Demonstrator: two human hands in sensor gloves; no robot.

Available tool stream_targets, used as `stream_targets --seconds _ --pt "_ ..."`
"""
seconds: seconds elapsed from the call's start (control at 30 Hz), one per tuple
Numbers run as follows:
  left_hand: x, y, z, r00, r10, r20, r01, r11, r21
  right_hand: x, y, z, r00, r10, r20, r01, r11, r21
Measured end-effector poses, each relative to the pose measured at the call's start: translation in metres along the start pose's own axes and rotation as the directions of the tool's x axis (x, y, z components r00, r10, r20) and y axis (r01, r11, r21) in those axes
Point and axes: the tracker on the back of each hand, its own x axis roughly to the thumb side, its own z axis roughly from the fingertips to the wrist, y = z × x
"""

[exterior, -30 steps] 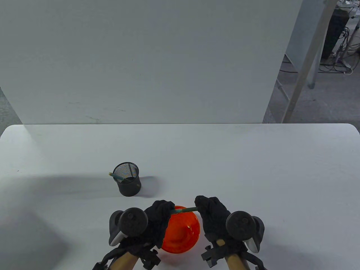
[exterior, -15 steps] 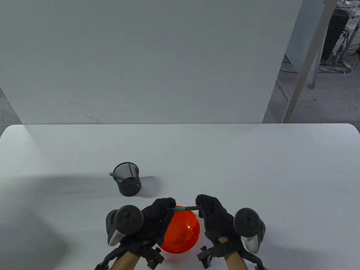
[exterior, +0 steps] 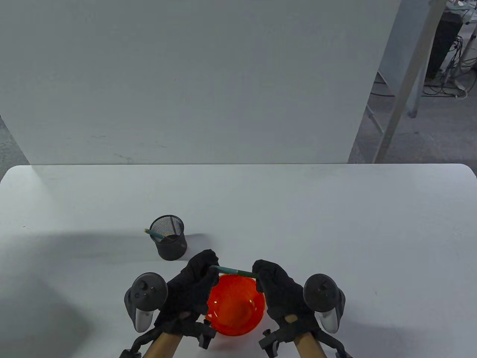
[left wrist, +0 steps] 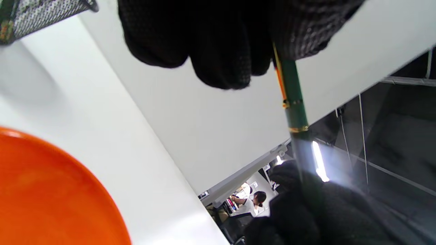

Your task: Assemble fountain pens from components

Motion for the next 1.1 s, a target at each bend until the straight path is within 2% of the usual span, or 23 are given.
stream_targets --seconds 0.07,0.2,0.33,0.47,0.6,0.7,0.77,0.87,0.93,1.0,1.1 --pt "-0.002 0.0 -0.002 0.999 0.033 -0.025 -0.034 0.999 -0.025 0.001 -0.001 0.0 1.0 0.007 0.002 -0.007 1.0 -0.012" --pt "-0.001 0.004 -0.007 0.999 0.026 0.022 -0.025 0.997 -0.076 -0.003 -0.001 -0.002 0.999 -0.03 -0.025 0.031 0.999 0.01" --pt "0.008 0.023 -0.009 0.997 -0.035 0.07 0.036 0.999 -0.009 -0.003 -0.001 -0.002 0.999 -0.03 -0.009 0.03 0.999 0.013" --pt "0.015 0.07 -0.011 0.98 -0.193 0.045 0.188 0.976 0.107 -0.001 -0.014 -0.003 0.998 0.054 0.014 -0.053 0.995 -0.088" --pt "0.03 0.126 -0.021 0.944 -0.33 -0.027 0.328 0.918 0.223 0.0 -0.017 -0.001 1.0 -0.009 0.026 0.012 0.993 -0.117" --pt "0.04 0.158 -0.039 0.882 -0.457 -0.118 0.471 0.845 0.252 0.001 -0.015 -0.002 0.999 -0.017 0.032 0.021 0.994 -0.104" --pt "0.043 0.168 -0.049 0.842 -0.518 -0.152 0.54 0.807 0.24 0.003 -0.015 -0.001 0.999 0.007 0.04 -0.002 0.995 -0.104" --pt "0.044 0.171 -0.058 0.781 -0.594 -0.196 0.625 0.746 0.228 0.003 -0.016 -0.001 0.999 0.008 0.04 -0.004 0.994 -0.107" --pt "0.037 0.169 -0.065 0.707 -0.663 -0.247 0.707 0.679 0.2 0.002 -0.017 -0.002 0.999 -0.015 0.033 0.018 0.994 -0.112" --pt "0.028 0.164 -0.069 0.657 -0.701 -0.277 0.752 0.636 0.175 0.001 -0.017 -0.001 0.999 -0.022 0.029 0.025 0.993 -0.116" --pt "0.012 0.155 -0.075 0.616 -0.731 -0.292 0.783 0.61 0.126 0.001 -0.017 -0.001 1.0 -0.013 0.024 0.015 0.994 -0.112"
